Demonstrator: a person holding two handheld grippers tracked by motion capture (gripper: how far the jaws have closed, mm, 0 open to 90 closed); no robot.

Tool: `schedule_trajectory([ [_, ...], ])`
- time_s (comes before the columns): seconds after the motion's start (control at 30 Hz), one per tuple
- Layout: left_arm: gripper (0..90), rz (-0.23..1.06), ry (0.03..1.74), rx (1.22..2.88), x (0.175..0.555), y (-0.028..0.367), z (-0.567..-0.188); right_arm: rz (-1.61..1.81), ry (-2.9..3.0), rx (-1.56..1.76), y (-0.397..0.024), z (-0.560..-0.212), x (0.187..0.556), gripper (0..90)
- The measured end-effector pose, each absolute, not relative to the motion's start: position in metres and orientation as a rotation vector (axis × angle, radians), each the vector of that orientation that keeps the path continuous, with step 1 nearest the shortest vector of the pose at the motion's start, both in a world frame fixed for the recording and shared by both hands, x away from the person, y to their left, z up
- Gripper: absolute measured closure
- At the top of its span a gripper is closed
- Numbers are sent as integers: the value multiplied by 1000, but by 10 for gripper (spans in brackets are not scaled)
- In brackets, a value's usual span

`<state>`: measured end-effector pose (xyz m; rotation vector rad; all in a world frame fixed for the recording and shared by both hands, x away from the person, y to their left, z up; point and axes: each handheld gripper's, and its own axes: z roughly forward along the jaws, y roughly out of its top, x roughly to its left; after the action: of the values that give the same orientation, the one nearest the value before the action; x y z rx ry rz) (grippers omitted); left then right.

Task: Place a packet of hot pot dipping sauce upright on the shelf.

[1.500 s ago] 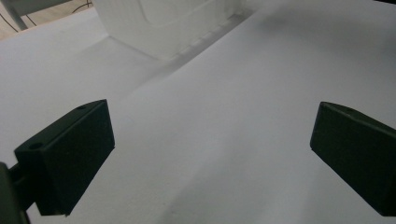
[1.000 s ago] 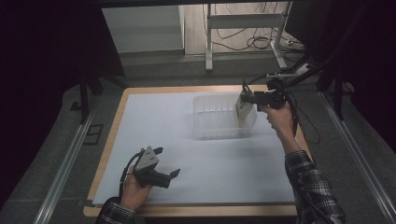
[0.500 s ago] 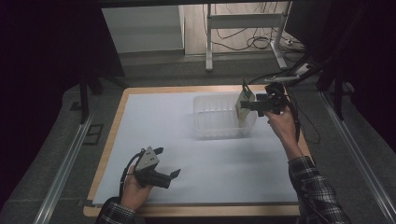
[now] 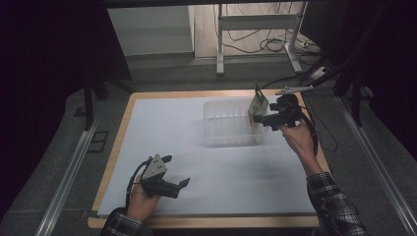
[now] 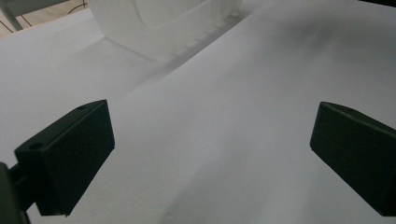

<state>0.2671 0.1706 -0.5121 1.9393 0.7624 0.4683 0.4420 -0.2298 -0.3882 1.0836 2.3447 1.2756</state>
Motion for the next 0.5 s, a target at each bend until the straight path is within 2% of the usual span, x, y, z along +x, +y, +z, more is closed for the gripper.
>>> schedule_trajectory([
  [0.5,0,474,757,1944,267,170,-512,1267,2369,1028,-231,-393,420,0],
])
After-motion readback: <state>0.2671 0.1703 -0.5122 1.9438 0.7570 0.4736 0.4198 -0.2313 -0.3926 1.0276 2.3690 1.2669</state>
